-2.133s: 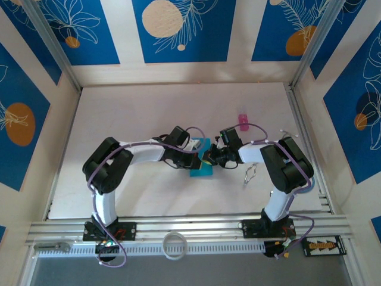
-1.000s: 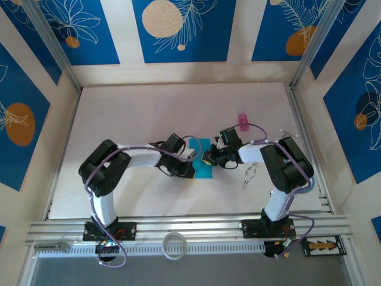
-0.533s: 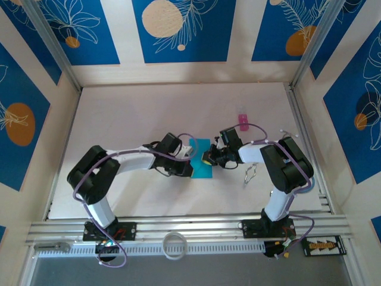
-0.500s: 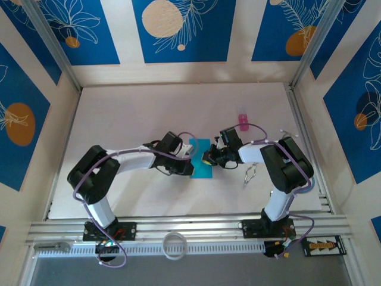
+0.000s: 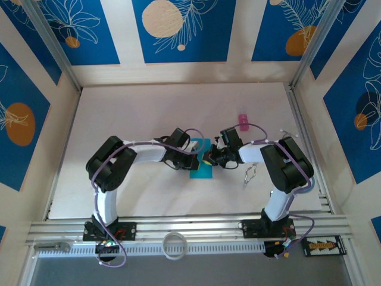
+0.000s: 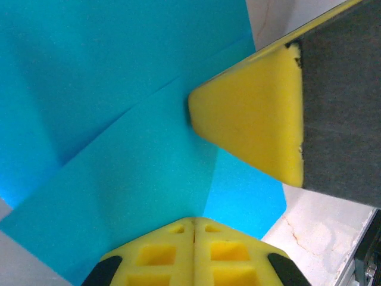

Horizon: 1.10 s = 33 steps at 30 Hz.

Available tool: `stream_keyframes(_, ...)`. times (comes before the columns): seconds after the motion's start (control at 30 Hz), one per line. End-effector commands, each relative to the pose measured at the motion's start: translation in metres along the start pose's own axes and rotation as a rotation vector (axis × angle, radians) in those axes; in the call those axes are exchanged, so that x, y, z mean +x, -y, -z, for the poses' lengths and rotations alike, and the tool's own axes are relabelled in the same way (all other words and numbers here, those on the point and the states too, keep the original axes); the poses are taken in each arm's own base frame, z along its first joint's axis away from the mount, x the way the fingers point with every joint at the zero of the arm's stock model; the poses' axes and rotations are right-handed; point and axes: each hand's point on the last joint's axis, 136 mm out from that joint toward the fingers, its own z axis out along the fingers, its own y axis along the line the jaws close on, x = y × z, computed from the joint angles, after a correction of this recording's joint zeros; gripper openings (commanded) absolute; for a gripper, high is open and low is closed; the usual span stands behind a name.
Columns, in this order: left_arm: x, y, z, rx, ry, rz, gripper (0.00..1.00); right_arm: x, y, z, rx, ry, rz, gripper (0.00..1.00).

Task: Fold a paper plane with a square sheet of paper (pick it up from the middle)
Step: Fold the triangle a second time at the center of the table.

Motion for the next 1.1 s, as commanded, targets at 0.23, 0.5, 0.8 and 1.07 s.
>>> stream_keyframes(0.23,0.042,-0.035,-0.007,-0.067,-0.067,0.098,0.00,0.008,-0.021,0.012,-0.014,-0.035,0.068,0.05)
stream_keyframes(0.5,0.041,-0.034,-0.006,-0.066,-0.068,0.098,0.00,0.030,0.000,-0.013,0.071,-0.092,0.023,0.03)
stream_keyframes(0.8,0.051,-0.041,-0.008,-0.077,-0.079,0.121,0.00,-0.001,0.033,0.001,0.074,0.028,-0.064,0.02)
stream_keyframes(1.07,0.054,-0.042,-0.008,-0.076,-0.081,0.130,0.00,-0.030,0.052,0.015,0.153,0.106,-0.116,0.02)
